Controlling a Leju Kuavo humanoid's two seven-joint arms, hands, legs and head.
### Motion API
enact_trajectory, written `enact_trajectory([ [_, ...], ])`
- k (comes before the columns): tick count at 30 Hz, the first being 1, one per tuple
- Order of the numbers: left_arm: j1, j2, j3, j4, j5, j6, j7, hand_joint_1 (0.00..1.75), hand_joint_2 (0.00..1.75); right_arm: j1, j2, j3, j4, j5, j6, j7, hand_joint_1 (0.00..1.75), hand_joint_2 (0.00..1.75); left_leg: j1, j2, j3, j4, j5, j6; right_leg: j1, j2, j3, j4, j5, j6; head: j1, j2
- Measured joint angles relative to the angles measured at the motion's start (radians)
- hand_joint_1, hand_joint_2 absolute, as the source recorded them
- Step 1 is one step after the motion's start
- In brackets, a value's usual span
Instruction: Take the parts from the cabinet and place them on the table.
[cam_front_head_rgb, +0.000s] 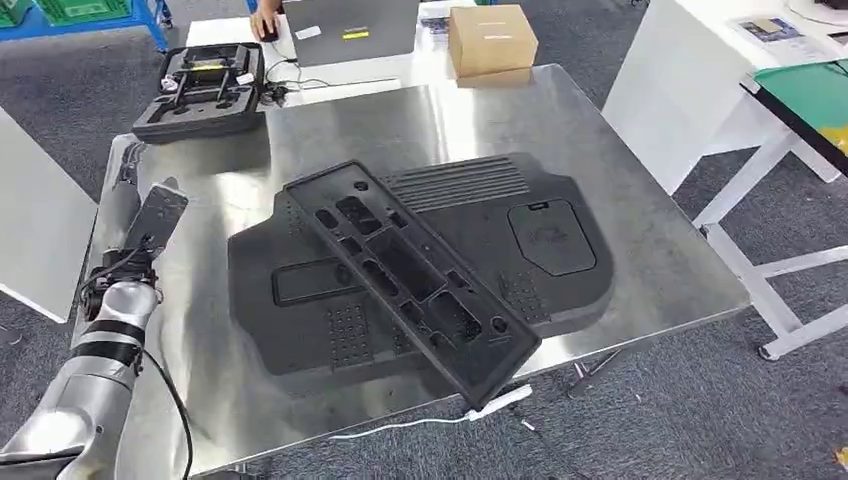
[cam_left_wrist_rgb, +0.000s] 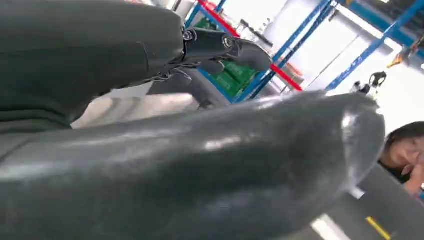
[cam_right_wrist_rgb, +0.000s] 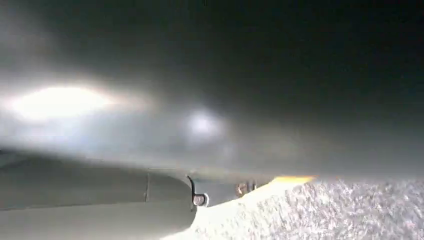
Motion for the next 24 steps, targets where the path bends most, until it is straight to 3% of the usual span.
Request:
enact_trajectory([
  [1,0.009,-0.002,0.005,-0.002,0.009,-0.002,-0.003,0.00,0.00,0.000,-0.001,0.001,0.000,-0.002,0.000,0.000,0.00,0.00,0.000,0.002,-0.002,0.000,0.000,-0.001,-0.004,-0.001,-0.035,0.082,-0.032,0.001,-0.001,0.000],
  [2,0.017,-0.003,0.010,-0.002,0.018,-0.005,-0.005,0.00,0.00,0.000,-0.001,0.002,0.000,-0.003,0.000,-0.001,0.00,0.00,0.000,0.005,-0.003,0.000,0.002,-0.002,-0.007,-0.001,-0.054,0.130,-0.045,0.008,0.000,0.000],
  [3,0.025,-0.005,0.015,-0.002,0.027,-0.010,-0.007,0.00,0.00,0.000,-0.001,0.005,0.000,-0.005,0.000,-0.001,0.00,0.00,0.002,0.005,-0.005,0.000,0.003,-0.005,-0.010,-0.001,-0.046,0.122,-0.035,0.018,-0.001,0.000],
  [4,0.030,-0.006,0.021,-0.003,0.031,-0.011,-0.008,0.00,0.00,0.001,-0.002,0.007,0.000,-0.005,0.000,-0.001,0.00,0.00,0.003,0.005,-0.008,0.001,0.006,-0.009,-0.012,-0.002,-0.014,0.067,-0.012,0.030,0.000,0.000],
  [6,0.035,-0.008,0.031,-0.009,0.048,-0.014,-0.016,0.00,0.00,-0.001,-0.004,0.008,0.000,-0.009,0.000,-0.001,0.00,0.00,0.009,0.005,-0.013,0.001,0.013,-0.020,-0.017,-0.005,0.099,-0.133,0.049,0.049,0.000,0.000],
  [7,0.035,-0.008,0.036,-0.016,0.051,-0.014,-0.019,0.00,0.00,-0.004,-0.005,0.009,0.000,-0.010,0.000,-0.001,0.00,0.00,0.008,0.005,-0.015,0.002,0.017,-0.027,-0.019,-0.008,0.141,-0.208,0.051,0.043,0.002,0.000],
  [8,0.036,-0.008,0.040,-0.021,0.055,-0.014,-0.022,0.00,0.00,-0.004,-0.005,0.010,0.000,-0.010,0.000,-0.001,0.00,0.00,0.005,0.004,-0.018,-0.001,0.020,-0.034,-0.008,-0.002,0.145,-0.185,0.078,0.034,0.002,0.000],
  [11,0.041,-0.009,0.052,-0.027,0.069,-0.018,-0.026,0.00,0.00,-0.006,-0.006,0.016,0.000,-0.014,0.000,-0.001,0.00,0.00,0.006,0.003,-0.021,-0.002,0.034,-0.056,-0.007,0.002,0.128,-0.191,0.081,0.008,-0.010,0.000],
  [12,0.044,-0.008,0.055,-0.028,0.068,-0.015,-0.026,0.00,0.00,-0.005,-0.005,0.017,0.000,-0.017,0.000,-0.001,0.00,0.00,0.011,0.003,-0.026,0.002,0.034,-0.061,-0.019,-0.002,0.116,-0.199,0.092,-0.006,-0.007,0.000],
  [13,0.048,-0.007,0.056,-0.029,0.065,-0.009,-0.027,0.00,0.00,-0.006,-0.007,0.018,0.000,-0.018,-0.001,-0.001,0.00,0.00,0.012,0.007,-0.039,0.025,-0.004,-0.063,-0.017,-0.003,0.116,-0.199,0.098,-0.016,-0.010,0.000],
  [14,0.050,-0.007,0.057,-0.030,0.060,-0.008,-0.027,0.00,0.00,-0.005,-0.007,0.018,0.000,-0.019,-0.001,-0.001,0.00,0.00,0.013,0.010,-0.060,0.088,-0.069,-0.066,-0.016,-0.004,0.107,-0.198,0.105,-0.025,-0.018,0.000],
  [16,0.056,-0.007,0.060,-0.030,0.064,-0.011,-0.029,0.00,0.00,-0.005,-0.007,0.021,0.001,-0.021,-0.001,-0.001,0.00,0.00,0.013,0.010,-0.110,0.256,-0.169,-0.074,-0.012,-0.005,0.088,-0.197,0.119,-0.029,-0.019,0.000],
  [17,0.061,-0.007,0.061,-0.030,0.069,-0.011,-0.029,0.00,0.00,-0.005,-0.007,0.023,0.001,-0.021,-0.001,-0.001,0.00,0.00,0.013,0.010,-0.123,0.318,-0.193,-0.075,-0.010,-0.005,0.078,-0.196,0.126,-0.030,-0.019,0.000],
  [18,0.066,-0.007,0.062,-0.030,0.074,-0.015,-0.031,0.00,0.00,-0.004,-0.007,0.024,0.001,-0.021,-0.001,0.000,0.00,0.00,0.013,0.010,-0.111,0.328,-0.190,-0.074,-0.009,-0.005,0.070,-0.195,0.132,-0.030,-0.020,0.000],
  [19,0.070,-0.008,0.062,-0.032,0.082,-0.023,-0.033,0.00,0.00,-0.004,-0.007,0.024,0.001,-0.021,-0.001,0.001,0.00,0.00,0.013,0.010,-0.077,0.294,-0.171,-0.072,-0.009,-0.005,0.064,-0.195,0.137,-0.028,-0.019,0.000],
  [21,0.070,-0.010,0.065,-0.040,0.112,-0.053,-0.042,0.00,0.00,-0.004,-0.007,0.026,0.001,-0.022,-0.001,0.002,0.00,0.00,0.013,0.011,0.056,0.111,-0.113,-0.067,-0.009,-0.005,0.055,-0.193,0.146,-0.021,-0.019,0.000],
  [22,0.070,-0.010,0.068,-0.047,0.123,-0.064,-0.046,0.00,0.00,-0.005,-0.007,0.027,0.001,-0.022,-0.001,0.002,0.00,0.00,0.013,0.011,0.113,0.017,-0.124,-0.065,-0.008,-0.005,0.054,-0.191,0.149,-0.017,-0.019,0.000],
  [23,0.072,-0.011,0.070,-0.052,0.131,-0.073,-0.049,0.00,0.00,-0.006,-0.007,0.028,0.001,-0.023,-0.001,0.002,0.00,0.00,0.005,0.007,0.120,0.018,-0.116,-0.060,-0.004,-0.005,0.050,-0.193,0.156,-0.006,-0.018,0.000],
  [24,0.073,-0.011,0.071,-0.057,0.134,-0.076,-0.050,0.00,0.00,-0.005,-0.008,0.030,0.001,-0.026,-0.002,0.002,0.00,0.00,0.002,0.004,0.115,0.017,-0.112,-0.055,-0.004,-0.006,0.052,-0.192,0.159,-0.003,-0.018,0.000],
])
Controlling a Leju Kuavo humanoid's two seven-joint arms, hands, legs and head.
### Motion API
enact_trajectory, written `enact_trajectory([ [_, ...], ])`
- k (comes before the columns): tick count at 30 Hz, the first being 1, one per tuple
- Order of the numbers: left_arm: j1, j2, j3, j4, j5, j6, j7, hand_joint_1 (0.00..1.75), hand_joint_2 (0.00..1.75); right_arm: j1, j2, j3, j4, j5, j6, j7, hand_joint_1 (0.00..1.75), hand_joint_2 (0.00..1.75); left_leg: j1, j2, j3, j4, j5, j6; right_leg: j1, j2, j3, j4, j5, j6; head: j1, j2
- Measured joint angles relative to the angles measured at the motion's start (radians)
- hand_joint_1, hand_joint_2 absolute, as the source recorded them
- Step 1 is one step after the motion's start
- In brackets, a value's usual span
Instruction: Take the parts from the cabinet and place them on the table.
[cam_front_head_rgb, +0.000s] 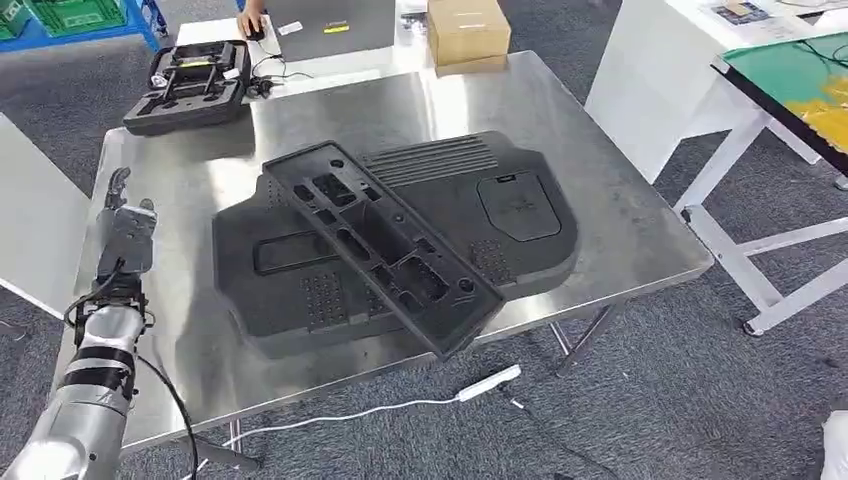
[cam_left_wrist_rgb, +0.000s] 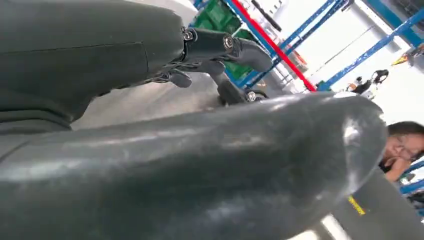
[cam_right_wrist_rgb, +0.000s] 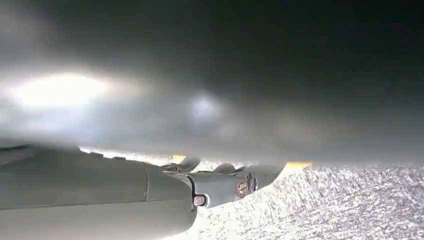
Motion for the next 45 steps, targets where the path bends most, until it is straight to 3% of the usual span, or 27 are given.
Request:
enact_trajectory([
  [3,0.003,-0.004,0.004,-0.014,0.006,-0.006,0.000,0.00,0.00,0.001,0.000,0.003,0.000,-0.006,-0.005,0.000,0.00,0.00,-0.002,0.003,-0.015,-0.009,0.017,0.023,0.001,0.002,-0.007,-0.005,0.019,0.022,-0.004,0.000],
  [5,0.002,-0.008,0.005,-0.023,0.006,-0.006,-0.001,0.00,0.00,0.000,-0.003,0.003,0.001,-0.006,-0.006,0.000,0.00,0.00,0.002,0.006,-0.035,-0.012,0.039,0.044,0.001,0.003,-0.048,0.067,-0.056,0.012,0.001,0.000],
  [7,0.008,-0.008,0.005,-0.032,0.006,-0.007,-0.001,0.00,0.00,-0.001,-0.003,0.006,0.001,-0.005,-0.005,0.000,0.00,0.00,0.001,0.007,-0.063,-0.011,0.060,0.048,0.000,0.002,-0.107,0.234,-0.148,0.004,0.002,0.000],
  [9,0.015,-0.009,0.006,-0.038,0.005,-0.005,0.001,0.00,0.00,0.000,-0.003,0.010,0.001,-0.005,0.000,-0.003,0.00,0.00,-0.001,0.007,-0.091,-0.010,0.080,0.047,-0.001,0.002,-0.124,0.334,-0.181,0.014,0.002,0.000],
  [10,0.019,-0.010,0.006,-0.041,0.005,-0.005,0.003,0.00,0.00,0.000,-0.003,0.011,0.001,-0.005,0.001,-0.003,0.00,0.00,-0.002,0.007,-0.102,-0.010,0.089,0.047,-0.001,0.002,-0.099,0.313,-0.169,0.022,0.002,0.000],
  [12,0.029,-0.010,0.008,-0.057,0.006,-0.004,0.005,0.00,0.00,-0.002,-0.005,0.013,0.001,-0.005,0.001,-0.003,0.00,0.00,-0.004,0.006,-0.123,-0.010,0.107,0.042,0.001,0.002,0.017,0.153,-0.121,0.032,0.002,0.000],
  [14,0.038,-0.010,0.008,-0.075,0.005,0.006,0.008,0.00,0.00,-0.008,-0.011,0.019,0.001,-0.004,0.001,-0.003,0.00,0.00,-0.008,0.006,-0.136,-0.009,0.122,0.033,0.013,0.001,0.151,-0.027,-0.134,0.008,0.002,0.000],
  [16,0.044,-0.009,0.011,-0.082,0.000,0.014,0.010,0.00,0.00,-0.008,-0.011,0.020,0.001,-0.003,0.002,-0.005,0.00,0.00,-0.005,0.009,-0.133,-0.015,0.140,0.023,0.016,-0.001,0.128,-0.026,-0.114,0.007,0.002,0.000],
  [18,0.058,-0.009,0.013,-0.088,-0.002,0.014,0.011,0.00,0.00,-0.008,-0.011,0.025,0.001,-0.002,0.003,-0.005,0.00,0.00,-0.004,0.008,-0.135,-0.024,0.157,0.008,0.015,0.000,0.121,-0.028,-0.101,-0.008,0.001,0.000],
  [19,0.066,-0.005,0.015,-0.091,-0.002,0.015,0.011,0.00,0.00,-0.008,-0.009,0.027,0.002,-0.002,0.003,-0.004,0.00,0.00,0.000,0.005,-0.147,-0.014,0.141,0.003,-0.005,-0.006,0.120,-0.036,-0.084,-0.018,0.003,0.000],
  [21,0.075,0.001,0.021,-0.093,-0.001,0.018,0.013,0.00,0.00,-0.008,-0.012,0.030,0.002,-0.002,0.003,-0.002,0.00,0.00,0.002,0.005,-0.183,0.090,0.012,-0.005,-0.004,-0.007,0.095,-0.035,-0.059,-0.034,-0.010,0.000],
  [23,0.086,0.002,0.026,-0.093,0.006,0.021,0.013,0.00,0.00,-0.007,-0.013,0.035,0.002,-0.003,0.003,-0.002,0.00,0.00,0.009,0.006,-0.219,0.249,-0.076,-0.018,-0.004,-0.008,0.066,-0.033,-0.038,-0.029,-0.010,0.000],
  [24,0.095,0.002,0.028,-0.093,0.009,0.022,0.013,0.00,0.00,-0.007,-0.013,0.036,0.002,-0.003,0.003,-0.002,0.00,0.00,0.013,0.006,-0.222,0.297,-0.081,-0.023,-0.005,-0.008,0.053,-0.032,-0.030,-0.027,-0.010,0.000],
  [26,0.107,0.003,0.038,-0.093,0.019,0.023,0.012,0.00,0.00,-0.006,-0.011,0.038,0.002,-0.003,0.004,-0.002,0.00,0.00,0.022,0.007,-0.166,0.262,-0.027,-0.032,-0.011,-0.008,0.025,-0.026,-0.012,-0.016,-0.011,0.000],
  [28,0.109,0.006,0.047,-0.093,0.027,0.023,0.010,0.00,0.00,-0.007,-0.010,0.042,0.002,-0.002,0.005,-0.002,0.00,0.00,0.033,0.008,-0.037,0.091,0.018,-0.045,-0.018,-0.007,-0.002,-0.007,-0.002,-0.003,-0.011,0.000],
  [29,0.107,0.006,0.052,-0.093,0.031,0.023,0.008,0.00,0.00,-0.007,-0.017,0.044,0.002,-0.002,0.005,-0.002,0.00,0.00,0.031,0.004,0.010,0.021,-0.028,-0.058,-0.012,-0.007,-0.014,0.003,0.001,0.002,-0.017,0.000],
  [30,0.112,0.008,0.055,-0.095,0.037,0.023,0.008,0.00,0.00,-0.007,-0.013,0.045,0.003,-0.002,0.005,-0.002,0.00,0.00,0.023,-0.006,0.007,0.019,-0.019,-0.034,-0.010,-0.008,-0.017,0.009,0.006,0.009,-0.017,0.000],
  [32,0.117,0.010,0.070,-0.094,0.064,0.020,0.007,0.00,0.00,-0.007,-0.015,0.047,0.003,-0.006,0.005,-0.004,0.00,0.00,0.019,-0.005,-0.008,0.024,-0.016,-0.020,-0.011,-0.006,-0.020,0.004,0.023,0.026,-0.014,0.000],
  [33,0.119,0.010,0.079,-0.093,0.084,0.014,0.006,0.00,0.00,-0.006,-0.016,0.047,0.003,-0.008,0.005,-0.005,0.00,0.00,0.016,-0.004,-0.018,0.022,-0.007,-0.007,-0.008,-0.005,-0.024,-0.002,0.033,0.038,-0.011,0.000],
  [34,0.119,0.010,0.092,-0.092,0.108,0.008,0.003,0.00,0.00,-0.005,-0.016,0.049,0.004,-0.009,0.005,-0.005,0.00,0.00,0.020,0.002,-0.035,0.017,0.008,0.012,-0.014,-0.005,-0.033,0.004,0.029,0.041,-0.013,0.000],
  [36,0.121,0.011,0.117,-0.091,0.149,-0.005,-0.007,0.00,0.00,-0.006,-0.016,0.052,0.004,-0.012,0.005,-0.005,0.00,0.00,0.016,0.003,-0.059,0.017,0.034,0.032,-0.012,-0.005,-0.078,0.090,-0.072,0.021,-0.007,0.000],
  [37,0.126,0.013,0.134,-0.088,0.165,-0.009,-0.012,0.00,0.00,-0.006,-0.015,0.052,0.004,-0.016,0.005,-0.005,0.00,0.00,0.014,0.003,-0.078,0.017,0.048,0.035,-0.012,-0.005,-0.102,0.179,-0.130,0.014,-0.004,0.000],
  [39,0.138,0.015,0.162,-0.076,0.189,-0.018,-0.021,0.00,0.00,-0.007,-0.013,0.052,0.004,-0.021,0.005,-0.005,0.00,0.00,0.007,0.004,-0.111,0.018,0.072,0.038,-0.011,-0.005,-0.129,0.322,-0.186,0.017,-0.004,0.000],
  [40,0.147,0.016,0.177,-0.068,0.206,-0.024,-0.027,0.00,0.00,-0.007,-0.012,0.052,0.004,-0.022,0.005,-0.003,0.00,0.00,0.003,0.005,-0.126,0.018,0.085,0.037,-0.011,-0.005,-0.117,0.342,-0.178,0.024,-0.005,0.000],
  [42,0.161,0.021,0.210,-0.055,0.230,-0.035,-0.037,0.00,0.00,-0.007,-0.011,0.053,0.004,-0.026,0.003,0.003,0.00,0.00,-0.004,0.006,-0.156,0.018,0.108,0.037,-0.003,-0.005,-0.033,0.260,-0.131,0.031,-0.004,0.000],
  [43,0.166,0.027,0.228,-0.048,0.243,-0.042,-0.041,0.00,0.00,-0.008,-0.011,0.053,0.004,-0.029,0.002,0.005,0.00,0.00,-0.009,0.005,-0.170,0.018,0.122,0.036,0.006,-0.005,0.035,0.172,-0.120,0.019,-0.004,0.000],
  [45,0.178,0.031,0.258,-0.036,0.267,-0.050,-0.043,0.00,0.00,-0.013,-0.019,0.053,0.004,-0.032,0.000,0.006,0.00,0.00,-0.008,0.006,-0.179,0.019,0.141,0.027,0.028,-0.010,0.177,-0.021,-0.174,-0.021,-0.005,0.000],
])
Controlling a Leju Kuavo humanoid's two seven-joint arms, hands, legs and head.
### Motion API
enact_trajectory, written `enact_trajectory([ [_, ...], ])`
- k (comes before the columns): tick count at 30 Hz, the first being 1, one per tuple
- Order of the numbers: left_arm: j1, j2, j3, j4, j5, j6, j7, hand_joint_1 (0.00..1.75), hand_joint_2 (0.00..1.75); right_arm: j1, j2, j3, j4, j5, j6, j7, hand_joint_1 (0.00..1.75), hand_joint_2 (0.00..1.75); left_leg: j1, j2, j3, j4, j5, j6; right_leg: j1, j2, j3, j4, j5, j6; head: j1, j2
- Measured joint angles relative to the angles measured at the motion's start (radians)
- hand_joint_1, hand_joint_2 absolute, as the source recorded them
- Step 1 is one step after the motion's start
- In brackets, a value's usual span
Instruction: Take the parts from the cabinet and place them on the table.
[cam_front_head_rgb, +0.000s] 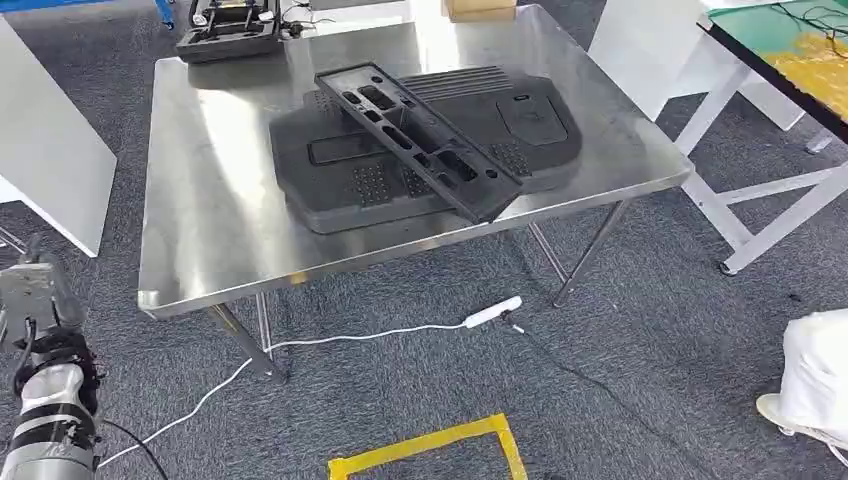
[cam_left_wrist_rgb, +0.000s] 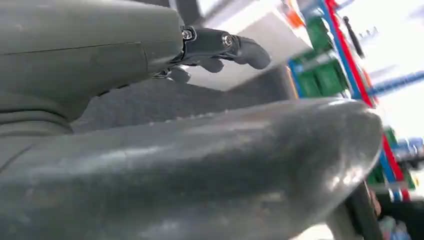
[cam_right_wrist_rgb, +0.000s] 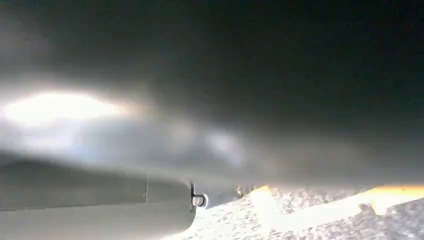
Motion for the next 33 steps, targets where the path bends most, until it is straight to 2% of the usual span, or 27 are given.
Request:
enact_trajectory([
  [1,0.008,0.001,0.017,0.008,0.011,-0.002,0.000,0.00,0.00,-0.001,0.001,0.000,0.000,0.000,0.000,0.000,0.00,0.00,0.004,0.005,0.008,-0.011,0.014,-0.007,0.001,-0.001,-0.018,0.013,0.019,0.009,-0.003,0.000],
  [3,0.019,0.002,0.046,0.026,0.035,-0.013,0.000,0.00,0.00,-0.001,0.001,0.001,0.000,-0.001,0.000,0.002,0.00,0.00,0.014,0.007,0.010,-0.027,0.035,-0.024,0.009,0.002,-0.025,0.003,0.030,-0.008,0.000,0.000],
  [4,0.030,0.001,0.060,0.034,0.044,-0.018,0.000,0.00,0.00,-0.001,0.005,0.001,0.000,-0.003,0.000,0.002,0.00,0.00,0.011,0.004,0.003,-0.031,0.045,-0.030,-0.008,0.002,-0.031,-0.018,0.057,-0.019,0.008,0.000],
  [5,0.041,0.002,0.072,0.044,0.050,-0.018,-0.002,0.00,0.00,-0.001,0.005,0.001,0.000,-0.006,0.000,0.002,0.00,0.00,0.014,0.001,-0.006,-0.019,0.001,-0.034,-0.011,0.001,-0.039,-0.022,0.073,-0.022,0.007,0.000],
  [6,0.047,0.003,0.090,0.058,0.059,-0.018,-0.004,0.00,0.00,-0.001,0.005,0.001,0.000,-0.007,0.000,0.001,0.00,0.00,0.016,0.000,-0.015,0.019,-0.069,-0.039,-0.014,0.001,-0.052,-0.023,0.087,-0.032,0.001,0.000],
  [7,0.054,0.003,0.107,0.073,0.068,-0.018,-0.005,0.00,0.00,0.001,0.006,0.001,0.000,-0.009,-0.001,-0.001,0.00,0.00,0.018,0.001,-0.026,0.086,-0.139,-0.047,-0.014,0.000,-0.063,-0.022,0.100,-0.030,-0.003,0.000],
  [8,0.063,0.003,0.117,0.085,0.075,-0.017,-0.005,0.00,0.00,0.002,0.007,0.001,0.000,-0.010,0.000,-0.001,0.00,0.00,0.021,0.001,-0.039,0.157,-0.185,-0.054,-0.015,0.001,-0.074,-0.021,0.111,-0.028,-0.002,0.000],
  [9,0.074,0.001,0.132,0.105,0.079,-0.017,-0.005,0.00,0.00,0.002,0.010,0.001,0.000,-0.011,0.001,-0.002,0.00,0.00,0.024,0.001,-0.050,0.234,-0.206,-0.061,-0.016,0.001,-0.093,-0.018,0.124,-0.026,-0.002,0.000],
  [10,0.088,-0.002,0.145,0.128,0.087,-0.017,-0.004,0.00,0.00,0.002,0.013,0.001,0.000,-0.016,0.001,-0.003,0.00,0.00,0.028,0.001,-0.045,0.277,-0.190,-0.068,-0.019,0.000,-0.112,-0.014,0.135,-0.020,-0.003,0.000],
  [11,0.100,-0.007,0.157,0.152,0.093,-0.017,-0.002,0.00,0.00,0.002,0.016,0.001,0.000,-0.021,0.002,-0.004,0.00,0.00,0.032,0.001,-0.020,0.272,-0.157,-0.073,-0.023,0.000,-0.127,-0.010,0.143,-0.014,-0.002,0.000],
  [12,0.113,-0.012,0.172,0.181,0.100,-0.018,-0.003,0.00,0.00,0.002,0.020,0.001,0.000,-0.027,0.002,-0.006,0.00,0.00,0.037,0.001,0.022,0.231,-0.121,-0.080,-0.029,0.000,-0.143,-0.003,0.149,-0.009,-0.003,0.000],
  [13,0.125,-0.018,0.184,0.205,0.110,-0.019,-0.003,0.00,0.00,0.002,0.022,0.001,0.000,-0.033,0.002,-0.008,0.00,0.00,0.044,0.003,0.083,0.159,-0.101,-0.088,-0.034,0.000,-0.160,0.009,0.153,-0.003,-0.003,0.000],
  [14,0.134,-0.025,0.200,0.237,0.118,-0.023,-0.003,0.00,0.00,0.001,0.023,0.001,0.000,-0.042,0.004,-0.010,0.00,0.00,0.051,0.005,0.148,0.068,-0.125,-0.099,-0.032,0.000,-0.171,0.025,0.156,0.002,-0.005,0.000],
  [15,0.139,-0.039,0.221,0.278,0.128,-0.030,-0.006,0.00,0.00,0.002,0.024,0.001,0.000,-0.051,0.004,-0.012,0.00,0.00,0.038,0.000,0.193,-0.004,-0.175,-0.099,-0.029,0.000,-0.185,0.037,0.159,0.007,-0.015,0.000],
  [16,0.159,-0.051,0.240,0.312,0.135,-0.030,-0.005,0.00,0.00,0.001,0.028,0.001,0.000,-0.060,0.005,-0.014,0.00,0.00,0.038,-0.002,0.181,0.006,-0.172,-0.078,-0.023,0.001,-0.184,0.037,0.158,0.012,-0.008,0.000],
  [19,0.198,-0.083,0.285,0.396,0.161,-0.056,0.043,0.00,0.00,0.001,0.036,-0.001,0.000,-0.074,0.004,-0.019,0.00,0.00,0.033,0.002,0.171,-0.001,-0.163,-0.038,-0.032,0.001,-0.189,0.032,0.175,0.034,-0.005,0.000],
  [20,0.209,-0.096,0.306,0.432,0.166,-0.064,0.065,0.00,0.00,0.002,0.037,-0.001,0.000,-0.071,0.000,-0.014,0.00,0.00,0.036,0.006,0.164,-0.003,-0.152,-0.022,-0.036,0.003,-0.207,0.047,0.159,0.034,-0.006,0.000],
  [21,0.220,-0.107,0.319,0.447,0.169,-0.065,0.076,0.00,0.00,0.002,0.038,-0.001,0.000,-0.070,-0.002,-0.009,0.00,0.00,0.036,0.002,0.153,-0.003,-0.143,-0.014,-0.035,0.003,-0.225,0.093,0.118,0.028,-0.001,0.000],
  [23,0.236,-0.131,0.342,0.491,0.180,-0.061,0.165,0.00,0.00,0.001,0.044,0.000,0.000,-0.054,-0.003,0.000,0.00,0.00,0.033,-0.003,0.129,-0.002,-0.127,-0.009,-0.036,0.003,-0.288,0.259,0.029,0.019,0.003,0.000],
  [24,0.239,-0.142,0.354,0.511,0.180,-0.048,0.233,0.00,0.00,0.001,0.047,0.004,0.000,-0.038,-0.002,0.012,0.00,0.00,0.032,-0.008,0.119,-0.001,-0.119,-0.008,-0.036,0.003,-0.308,0.328,-0.002,0.018,0.003,0.000],
  [25,0.242,-0.162,0.365,0.533,0.167,-0.023,0.325,0.00,0.00,0.001,0.049,0.013,0.000,-0.016,0.002,0.031,0.00,0.00,0.031,-0.016,0.110,-0.001,-0.112,-0.009,-0.036,0.003,-0.307,0.358,-0.016,0.023,0.003,0.000],
  [26,0.249,-0.188,0.367,0.553,0.142,0.004,0.420,0.00,0.00,0.001,0.055,0.029,0.000,0.015,0.003,0.059,0.00,0.00,0.029,-0.024,0.102,-0.001,-0.105,-0.009,-0.036,0.003,-0.278,0.332,-0.012,0.028,0.003,0.000],
  [27,0.254,-0.210,0.366,0.564,0.111,0.021,0.490,0.00,0.00,0.001,0.056,0.046,0.000,0.047,0.005,0.083,0.00,0.00,0.028,-0.035,0.097,-0.001,-0.099,-0.011,-0.036,0.005,-0.226,0.265,0.004,0.033,0.003,0.000],
  [28,0.258,-0.237,0.359,0.578,0.061,0.029,0.562,0.00,0.00,0.000,0.057,0.071,0.000,0.083,0.013,0.113,0.00,0.00,0.026,-0.047,0.091,-0.001,-0.093,-0.013,-0.035,0.013,-0.159,0.164,0.028,0.035,0.003,0.000],
  [29,0.259,-0.260,0.343,0.590,0.001,0.016,0.621,0.00,0.00,-0.002,0.059,0.096,0.000,0.111,0.023,0.142,0.00,0.00,0.027,-0.060,0.087,-0.001,-0.086,-0.015,-0.034,0.042,-0.093,0.067,0.047,0.031,0.004,0.000],
  [30,0.262,-0.284,0.318,0.600,-0.055,-0.009,0.655,0.00,0.00,-0.003,0.059,0.121,0.000,0.129,0.032,0.162,0.00,0.00,0.024,-0.071,0.081,0.000,-0.079,-0.022,-0.030,0.072,-0.070,0.021,0.045,0.027,0.001,0.000],
  [33,0.271,-0.321,0.228,0.619,-0.182,-0.077,0.654,0.00,0.00,-0.010,0.067,0.177,0.000,0.151,0.084,0.194,0.00,0.00,0.031,-0.095,0.078,-0.009,-0.064,-0.044,-0.019,0.046,-0.072,0.022,0.057,0.021,0.005,0.000],
])
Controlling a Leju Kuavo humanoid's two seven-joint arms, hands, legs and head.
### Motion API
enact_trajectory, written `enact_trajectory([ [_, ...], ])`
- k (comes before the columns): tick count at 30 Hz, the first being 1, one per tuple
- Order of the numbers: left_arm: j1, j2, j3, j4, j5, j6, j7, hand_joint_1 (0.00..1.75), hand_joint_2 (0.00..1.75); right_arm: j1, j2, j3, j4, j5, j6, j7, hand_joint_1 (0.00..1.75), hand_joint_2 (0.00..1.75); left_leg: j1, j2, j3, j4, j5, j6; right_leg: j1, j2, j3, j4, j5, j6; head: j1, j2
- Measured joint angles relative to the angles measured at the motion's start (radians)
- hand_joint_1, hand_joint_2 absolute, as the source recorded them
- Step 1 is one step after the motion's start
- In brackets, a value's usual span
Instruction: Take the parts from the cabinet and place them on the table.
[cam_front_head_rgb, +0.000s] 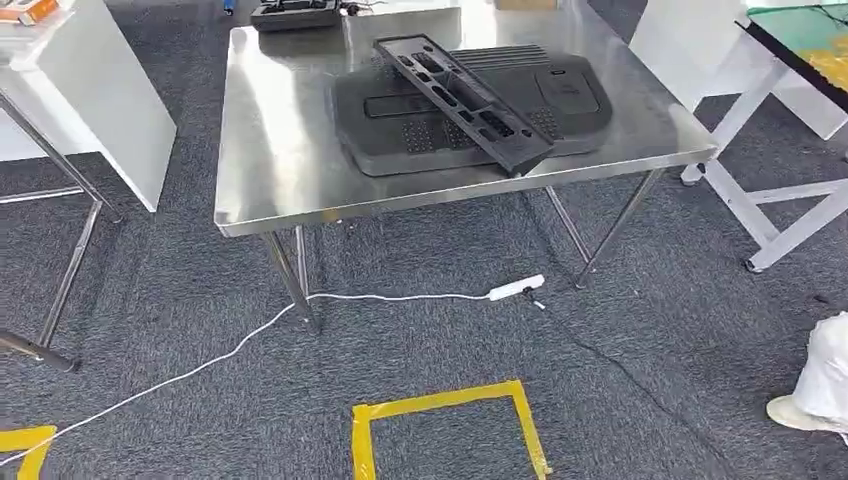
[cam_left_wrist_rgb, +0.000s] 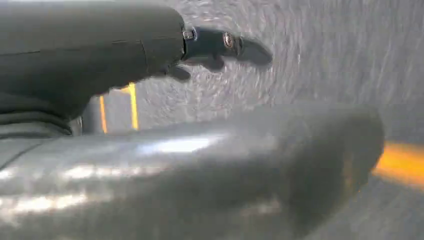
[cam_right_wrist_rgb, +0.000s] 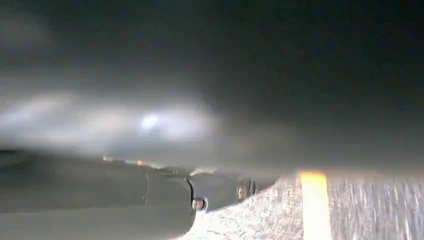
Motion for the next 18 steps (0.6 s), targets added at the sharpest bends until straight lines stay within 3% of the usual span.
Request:
enact_trajectory([
  [1,0.003,-0.002,-0.022,0.005,-0.013,-0.006,-0.001,0.00,0.00,0.000,0.003,0.010,0.000,0.002,0.006,0.004,0.00,0.00,-0.004,-0.009,-0.004,-0.003,0.006,-0.009,-0.004,-0.010,0.011,-0.007,0.008,-0.008,0.003,0.000],
  [2,0.004,-0.004,-0.040,0.008,-0.017,-0.008,-0.002,0.00,0.00,-0.001,0.006,0.021,-0.001,0.004,0.012,0.007,0.00,0.00,-0.001,0.016,-0.007,0.006,-0.002,-0.008,-0.013,-0.022,0.010,-0.014,0.017,-0.017,0.000,0.000],
  [3,0.004,-0.005,-0.056,0.009,-0.019,-0.009,-0.002,0.00,0.00,-0.001,0.007,0.029,-0.001,0.005,0.013,0.008,0.00,0.00,-0.006,0.058,-0.018,0.034,-0.032,-0.011,-0.012,-0.030,0.008,-0.014,0.020,-0.022,-0.003,0.000],
  [4,0.004,-0.005,-0.068,0.010,-0.028,-0.010,-0.008,0.00,0.00,0.001,0.007,0.037,-0.001,0.006,0.019,0.010,0.00,0.00,-0.005,0.081,-0.045,0.100,-0.077,-0.016,-0.010,-0.039,0.007,-0.013,0.021,-0.025,-0.011,0.000],
  [5,0.003,-0.005,-0.085,0.011,-0.056,-0.013,-0.023,0.00,0.00,0.002,0.007,0.045,-0.001,0.008,0.035,0.023,0.00,0.00,-0.005,0.091,-0.083,0.192,-0.125,-0.020,-0.007,-0.053,0.006,-0.013,0.021,-0.025,-0.011,0.000],
  [6,0.004,-0.005,-0.109,0.011,-0.103,-0.010,-0.046,0.00,0.00,0.002,0.007,0.052,0.000,0.013,0.061,0.039,0.00,0.00,-0.005,0.093,-0.114,0.268,-0.156,-0.024,-0.004,-0.066,0.004,-0.012,0.021,-0.025,-0.011,0.000],
  [7,0.005,-0.004,-0.136,0.012,-0.148,-0.003,-0.075,0.00,0.00,0.002,0.005,0.062,0.000,0.019,0.100,0.059,0.00,0.00,-0.005,0.095,-0.130,0.313,-0.166,-0.025,-0.002,-0.080,0.003,-0.012,0.021,-0.025,-0.011,0.000],
  [8,0.006,-0.001,-0.168,0.013,-0.189,0.013,-0.095,0.00,0.00,0.002,0.006,0.072,0.000,0.029,0.135,0.077,0.00,0.00,-0.005,0.096,-0.119,0.305,-0.153,-0.024,0.000,-0.093,0.004,-0.012,0.021,-0.025,-0.011,0.000],
  [9,0.006,0.004,-0.196,0.013,-0.219,0.047,-0.110,0.00,0.00,-0.001,0.005,0.082,0.000,0.039,0.156,0.088,0.00,0.00,-0.005,0.097,-0.087,0.254,-0.124,-0.022,0.001,-0.104,0.004,-0.012,0.021,-0.025,-0.012,0.000],
  [10,0.006,0.006,-0.217,0.013,-0.240,0.094,-0.128,0.00,0.00,-0.006,0.003,0.091,0.000,0.046,0.178,0.096,0.00,0.00,-0.005,0.107,-0.032,0.162,-0.082,-0.018,0.002,-0.115,0.006,-0.011,0.020,-0.025,-0.011,0.000],
  [11,0.006,0.009,-0.239,0.013,-0.258,0.145,-0.152,0.00,0.00,-0.010,0.003,0.100,0.000,0.050,0.190,0.099,0.00,0.00,-0.006,0.133,0.029,0.060,-0.043,-0.013,0.003,-0.123,0.010,-0.011,0.020,-0.025,-0.011,0.000],
  [12,0.003,0.010,-0.258,0.013,-0.268,0.178,-0.171,0.00,0.00,-0.012,0.003,0.107,0.000,0.051,0.200,0.099,0.00,0.00,-0.017,0.193,0.058,0.005,-0.056,-0.005,0.009,-0.131,0.009,-0.011,0.019,-0.025,-0.010,0.000],
  [13,0.001,0.012,-0.273,0.014,-0.277,0.189,-0.181,0.00,0.00,-0.015,0.006,0.113,0.000,0.053,0.200,0.100,0.00,0.00,-0.022,0.179,0.053,0.001,-0.046,0.007,0.019,-0.137,0.006,-0.007,0.018,-0.021,-0.008,0.000],
  [16,0.003,0.015,-0.313,0.023,-0.286,0.137,-0.156,0.00,0.00,-0.019,0.003,0.129,0.000,0.061,0.199,0.107,0.00,0.00,-0.027,0.145,0.041,-0.001,-0.041,0.022,0.018,-0.163,0.008,-0.012,0.019,-0.011,-0.011,0.000],
  [17,0.002,0.015,-0.317,0.025,-0.279,0.096,-0.129,0.00,0.00,-0.021,0.002,0.136,0.001,0.066,0.200,0.115,0.00,0.00,-0.015,0.132,0.047,-0.013,-0.032,0.034,0.020,-0.168,0.004,-0.007,0.013,-0.006,-0.013,0.000],
  [18,0.003,0.015,-0.320,0.025,-0.275,0.060,-0.111,0.00,0.00,-0.022,0.001,0.142,0.001,0.069,0.205,0.120,0.00,0.00,-0.013,0.122,0.045,-0.017,-0.026,0.042,0.016,-0.120,-0.009,0.016,-0.006,-0.002,-0.008,0.000],
])
